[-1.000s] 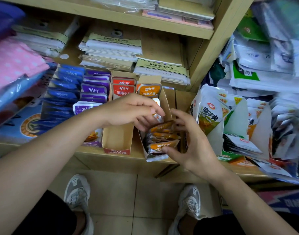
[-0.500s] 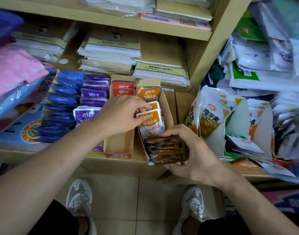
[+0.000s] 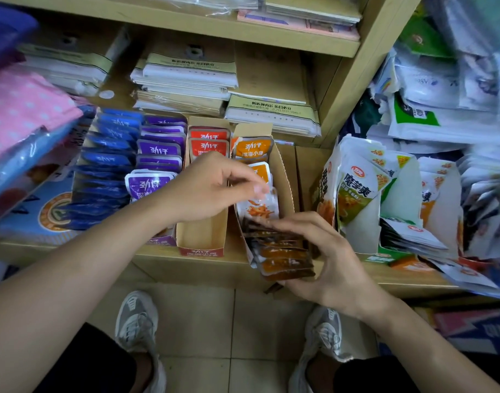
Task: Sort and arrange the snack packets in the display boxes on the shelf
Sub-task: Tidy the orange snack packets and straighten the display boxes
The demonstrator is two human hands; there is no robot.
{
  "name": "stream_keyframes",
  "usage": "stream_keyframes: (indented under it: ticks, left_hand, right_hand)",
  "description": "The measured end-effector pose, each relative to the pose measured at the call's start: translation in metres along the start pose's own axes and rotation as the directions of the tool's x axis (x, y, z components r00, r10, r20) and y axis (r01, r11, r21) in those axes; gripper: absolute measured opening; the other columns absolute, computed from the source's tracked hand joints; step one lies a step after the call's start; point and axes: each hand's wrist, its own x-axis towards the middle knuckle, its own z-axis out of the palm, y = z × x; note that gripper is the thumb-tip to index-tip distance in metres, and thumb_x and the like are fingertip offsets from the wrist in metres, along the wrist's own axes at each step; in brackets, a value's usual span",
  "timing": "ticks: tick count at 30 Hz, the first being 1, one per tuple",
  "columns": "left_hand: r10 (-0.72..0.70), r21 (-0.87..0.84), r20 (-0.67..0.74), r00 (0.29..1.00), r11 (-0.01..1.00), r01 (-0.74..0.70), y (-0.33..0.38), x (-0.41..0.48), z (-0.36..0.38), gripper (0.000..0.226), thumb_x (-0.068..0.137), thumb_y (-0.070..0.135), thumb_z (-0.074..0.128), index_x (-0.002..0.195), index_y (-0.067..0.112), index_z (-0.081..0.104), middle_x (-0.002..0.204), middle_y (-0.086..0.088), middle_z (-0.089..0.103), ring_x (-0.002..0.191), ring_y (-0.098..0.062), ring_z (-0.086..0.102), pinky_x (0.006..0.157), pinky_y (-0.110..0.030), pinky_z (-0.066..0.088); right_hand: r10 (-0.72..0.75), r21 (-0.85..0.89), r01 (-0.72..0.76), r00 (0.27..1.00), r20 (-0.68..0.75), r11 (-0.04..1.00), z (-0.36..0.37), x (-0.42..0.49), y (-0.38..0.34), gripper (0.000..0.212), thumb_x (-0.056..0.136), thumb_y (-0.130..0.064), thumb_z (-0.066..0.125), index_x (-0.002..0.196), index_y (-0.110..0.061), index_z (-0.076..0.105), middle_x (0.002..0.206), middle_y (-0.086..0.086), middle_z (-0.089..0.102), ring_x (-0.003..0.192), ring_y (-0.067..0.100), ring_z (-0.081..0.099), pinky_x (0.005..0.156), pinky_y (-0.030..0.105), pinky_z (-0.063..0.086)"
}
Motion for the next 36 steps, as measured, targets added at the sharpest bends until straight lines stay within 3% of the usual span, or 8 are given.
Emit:
stream_keyframes:
  ticks: [3, 7, 11, 14, 23, 28, 32, 36]
  left_hand:
    - [0.025, 0.385, -0.161, 0.987, 0.922, 0.039, -0.006, 0.003, 0.002, 0.033, 0.096, 0.029, 0.065, 0.128, 0.031, 0.067, 0.100, 0.027, 0.067, 0.086, -0.001, 0.066, 0.084, -0.039, 0.059]
    - [-0.005, 0.661, -0.072, 0.997, 0.748, 0.052, -0.015, 0.012, 0.013, 0.049, 0.098, 0.037, 0.061, 0.145, 0.029, 0.050, 0.141, 0.007, 0.059, 0.116, -0.014, 0.063, 0.081, -0.033, 0.055]
    - [0.051, 0.565, -0.147, 0.988, 0.824, 0.041, -0.014, 0.017, 0.012, 0.024, 0.093, 0.032, 0.068, 0.117, 0.033, 0.071, 0.104, 0.016, 0.067, 0.098, -0.006, 0.061, 0.064, -0.016, 0.034]
    - [0.075, 0.480, -0.123, 0.990, 0.877, -0.007, -0.007, 0.013, 0.007, 0.009, 0.092, 0.034, 0.068, 0.098, 0.036, 0.074, 0.092, 0.023, 0.061, 0.097, -0.005, 0.054, 0.067, -0.024, 0.040]
    - [0.006, 0.055, 0.138, 0.990, 0.998, -0.014, 0.010, -0.015, 0.008, 0.014, 0.089, 0.023, 0.073, 0.102, 0.026, 0.078, 0.096, 0.018, 0.074, 0.094, 0.001, 0.067, 0.077, -0.017, 0.055]
    - [-0.019, 0.001, 0.168, 0.986, 1.000, 0.019, 0.002, -0.017, 0.003, 0.019, 0.094, 0.021, 0.067, 0.110, 0.025, 0.076, 0.102, 0.016, 0.075, 0.099, -0.006, 0.070, 0.082, -0.031, 0.059]
    - [0.001, 0.412, -0.127, 0.992, 0.910, 0.052, -0.015, 0.004, 0.005, 0.026, 0.093, 0.034, 0.065, 0.118, 0.033, 0.072, 0.112, 0.014, 0.071, 0.102, -0.004, 0.058, 0.081, -0.037, 0.054]
    - [0.043, 0.816, -0.017, 0.999, 0.578, -0.010, -0.015, 0.025, 0.015, 0.048, 0.090, 0.052, 0.064, 0.135, 0.035, 0.061, 0.132, 0.010, 0.065, 0.108, -0.013, 0.042, 0.086, -0.037, 0.032]
  right_hand:
    - [-0.005, -0.042, 0.006, 1.000, 0.008, 0.999, 0.000, -0.002, 0.002, 0.073, 0.068, -0.007, 0.091, 0.134, -0.013, 0.057, 0.132, 0.002, 0.050, 0.128, 0.020, 0.052, 0.099, 0.024, 0.048]
    - [-0.021, -0.084, 0.024, 0.999, 0.026, 0.996, -0.002, -0.003, 0.004, 0.072, 0.069, -0.013, 0.091, 0.132, -0.016, 0.057, 0.131, -0.003, 0.048, 0.128, 0.022, 0.050, 0.099, 0.027, 0.048]
    - [-0.040, -0.114, 0.039, 0.999, -0.006, 0.993, -0.001, -0.001, 0.004, 0.072, 0.068, -0.015, 0.092, 0.131, -0.016, 0.057, 0.133, -0.002, 0.044, 0.130, 0.022, 0.047, 0.100, 0.026, 0.048]
    - [-0.060, -0.112, 0.054, 0.997, -0.050, 0.992, 0.001, 0.001, 0.003, 0.075, 0.065, -0.011, 0.093, 0.129, -0.011, 0.054, 0.144, 0.005, 0.036, 0.141, 0.018, 0.036, 0.104, 0.018, 0.042]
    - [0.054, 0.068, -0.054, 0.999, -0.005, 0.996, 0.000, 0.003, 0.000, 0.109, 0.066, -0.006, 0.091, 0.151, -0.016, 0.024, 0.150, -0.001, 0.042, 0.144, 0.016, 0.038, 0.115, 0.031, 0.038]
    - [-0.060, -0.186, 0.072, 0.996, 0.071, 0.980, -0.006, 0.006, 0.005, 0.081, 0.069, -0.028, 0.089, 0.141, -0.020, 0.053, 0.143, -0.010, 0.048, 0.137, 0.018, 0.044, 0.108, 0.048, 0.042]
    - [-0.045, -0.236, 0.072, 0.992, 0.119, 0.969, -0.012, 0.010, 0.003, 0.083, 0.072, -0.049, 0.081, 0.145, -0.027, 0.048, 0.140, -0.013, 0.044, 0.133, 0.011, 0.046, 0.105, 0.045, 0.045]
    - [-0.072, -0.282, 0.108, 0.988, 0.134, 0.953, -0.013, 0.012, 0.003, 0.085, 0.071, -0.052, 0.081, 0.145, -0.028, 0.046, 0.139, -0.014, 0.043, 0.132, 0.008, 0.046, 0.103, 0.046, 0.045]
